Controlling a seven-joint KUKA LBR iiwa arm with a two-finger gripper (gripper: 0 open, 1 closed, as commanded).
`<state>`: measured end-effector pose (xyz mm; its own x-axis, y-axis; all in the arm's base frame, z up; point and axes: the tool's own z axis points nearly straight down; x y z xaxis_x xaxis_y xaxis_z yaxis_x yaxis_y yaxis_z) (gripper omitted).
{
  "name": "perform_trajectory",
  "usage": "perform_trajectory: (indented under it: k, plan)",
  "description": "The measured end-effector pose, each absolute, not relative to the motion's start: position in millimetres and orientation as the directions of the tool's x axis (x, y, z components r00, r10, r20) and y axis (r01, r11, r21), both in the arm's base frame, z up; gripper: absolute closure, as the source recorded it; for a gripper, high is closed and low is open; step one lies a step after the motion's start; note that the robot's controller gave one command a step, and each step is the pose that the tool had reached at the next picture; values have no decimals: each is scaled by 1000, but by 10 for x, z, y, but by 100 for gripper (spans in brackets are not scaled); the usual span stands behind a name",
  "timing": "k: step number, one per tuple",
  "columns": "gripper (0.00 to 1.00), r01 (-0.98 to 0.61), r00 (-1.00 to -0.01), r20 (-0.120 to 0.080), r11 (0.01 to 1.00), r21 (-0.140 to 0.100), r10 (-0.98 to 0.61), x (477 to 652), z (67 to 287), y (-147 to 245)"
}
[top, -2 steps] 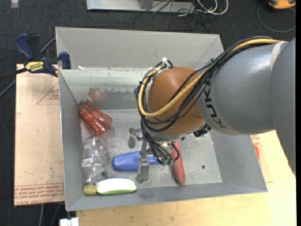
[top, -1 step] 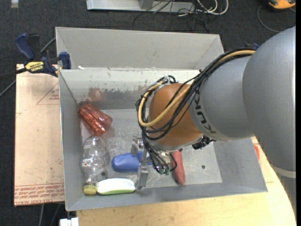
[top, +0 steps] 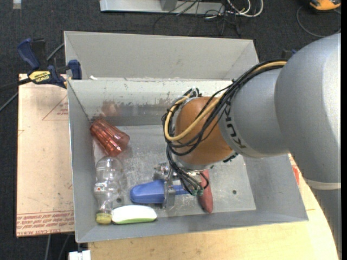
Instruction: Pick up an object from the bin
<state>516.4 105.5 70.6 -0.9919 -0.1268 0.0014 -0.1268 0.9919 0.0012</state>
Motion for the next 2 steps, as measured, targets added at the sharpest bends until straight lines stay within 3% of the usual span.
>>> perform_trajectory:
  k: [2]
  plan:
    - [100, -127, -992, 1, 992, 2, -127, 5164, 705, 1055]
